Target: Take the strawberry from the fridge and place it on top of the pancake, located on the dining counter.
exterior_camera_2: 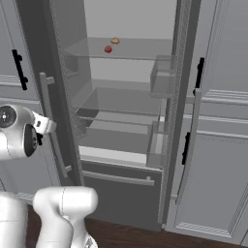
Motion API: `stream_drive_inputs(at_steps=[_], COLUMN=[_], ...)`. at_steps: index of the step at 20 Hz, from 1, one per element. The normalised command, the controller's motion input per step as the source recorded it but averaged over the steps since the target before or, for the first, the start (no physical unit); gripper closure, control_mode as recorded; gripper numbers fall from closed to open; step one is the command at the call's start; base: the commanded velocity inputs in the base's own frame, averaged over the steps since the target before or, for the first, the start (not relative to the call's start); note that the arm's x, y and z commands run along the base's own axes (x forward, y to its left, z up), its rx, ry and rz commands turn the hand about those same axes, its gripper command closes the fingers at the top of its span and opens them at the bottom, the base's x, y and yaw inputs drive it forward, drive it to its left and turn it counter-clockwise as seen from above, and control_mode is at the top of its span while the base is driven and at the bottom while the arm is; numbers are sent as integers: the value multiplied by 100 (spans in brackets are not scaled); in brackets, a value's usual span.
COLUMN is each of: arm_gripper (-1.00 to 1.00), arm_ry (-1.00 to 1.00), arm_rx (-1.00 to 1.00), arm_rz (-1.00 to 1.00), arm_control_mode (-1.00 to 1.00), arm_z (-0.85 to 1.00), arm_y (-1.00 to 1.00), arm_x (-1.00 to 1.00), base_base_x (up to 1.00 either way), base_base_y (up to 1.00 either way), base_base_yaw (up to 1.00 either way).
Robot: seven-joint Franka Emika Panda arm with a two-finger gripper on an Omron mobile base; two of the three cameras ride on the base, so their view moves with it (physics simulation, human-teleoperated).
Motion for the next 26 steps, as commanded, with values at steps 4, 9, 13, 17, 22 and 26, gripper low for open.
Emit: stream_drive_inputs(at_steps=[4,9,13,17,22,26], arm_gripper=[-100,-100,-100,-100,-100,-100], arm_ry=[4,8,5,1,0,5], arm_rx=[28,19,12,10,11,12], arm_rz=[-8,-11,-12,-7,-3,0], arm_control_mode=[-100,-100,-100,-100,-100,-100], arm_z=[38,18,16,4,0,0], arm_y=[-42,-71,-82,-86,-55,-7], arm_x=[-93,-33,0,0,16,75], base_base_x=[0,0,0,0,0,0], base_base_y=[0,0,0,0,0,0], base_base_yaw=[0,0,0,0,0,0])
